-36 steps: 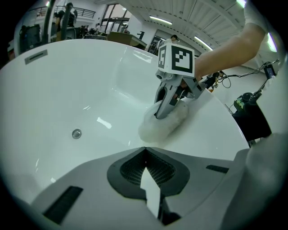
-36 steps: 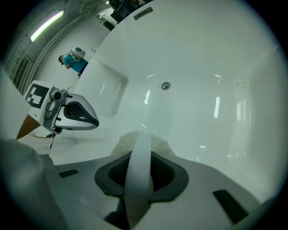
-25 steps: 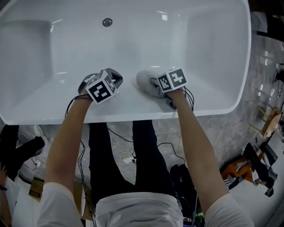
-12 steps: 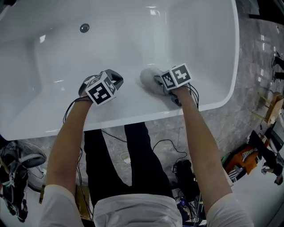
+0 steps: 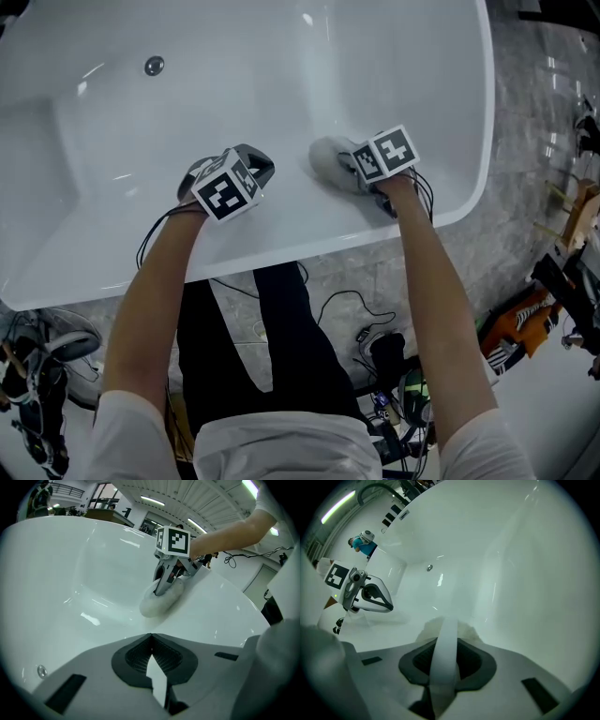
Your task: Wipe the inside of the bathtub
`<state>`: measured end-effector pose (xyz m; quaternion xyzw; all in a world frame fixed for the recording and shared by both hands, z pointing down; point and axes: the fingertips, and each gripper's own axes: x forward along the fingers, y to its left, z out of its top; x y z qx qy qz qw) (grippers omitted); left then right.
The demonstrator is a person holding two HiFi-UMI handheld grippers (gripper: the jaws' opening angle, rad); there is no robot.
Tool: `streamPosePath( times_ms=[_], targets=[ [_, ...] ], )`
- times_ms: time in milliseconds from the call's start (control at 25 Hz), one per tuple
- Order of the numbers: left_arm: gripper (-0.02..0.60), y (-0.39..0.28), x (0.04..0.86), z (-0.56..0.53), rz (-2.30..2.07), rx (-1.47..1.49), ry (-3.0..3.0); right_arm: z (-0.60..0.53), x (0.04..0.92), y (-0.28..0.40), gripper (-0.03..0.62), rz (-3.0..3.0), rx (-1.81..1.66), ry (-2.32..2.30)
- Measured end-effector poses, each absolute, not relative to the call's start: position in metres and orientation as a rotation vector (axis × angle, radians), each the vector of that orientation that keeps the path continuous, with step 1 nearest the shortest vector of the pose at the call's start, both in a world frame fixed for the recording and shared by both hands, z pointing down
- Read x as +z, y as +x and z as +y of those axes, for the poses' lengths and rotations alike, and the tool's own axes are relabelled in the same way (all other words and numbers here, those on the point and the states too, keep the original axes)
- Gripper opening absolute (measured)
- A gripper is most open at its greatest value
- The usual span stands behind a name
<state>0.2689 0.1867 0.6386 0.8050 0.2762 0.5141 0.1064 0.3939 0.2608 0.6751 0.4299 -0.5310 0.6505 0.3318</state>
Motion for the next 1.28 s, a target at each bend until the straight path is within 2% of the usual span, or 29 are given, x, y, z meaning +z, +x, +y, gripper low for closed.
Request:
streamPosePath(
  times_ms=[680,1280],
  targets=[
    [0.008,0.321,0.665,0.222,0.872,1.471,2.340,0.309,0.707,0.460,0.092,-1.262,1.639,1.057],
    [0.008,0.290,0.711,0.181,0.815,1.579,2.313,0.302,0.777,0.463,0.092,-1.209,1.649,1.025]
  ],
)
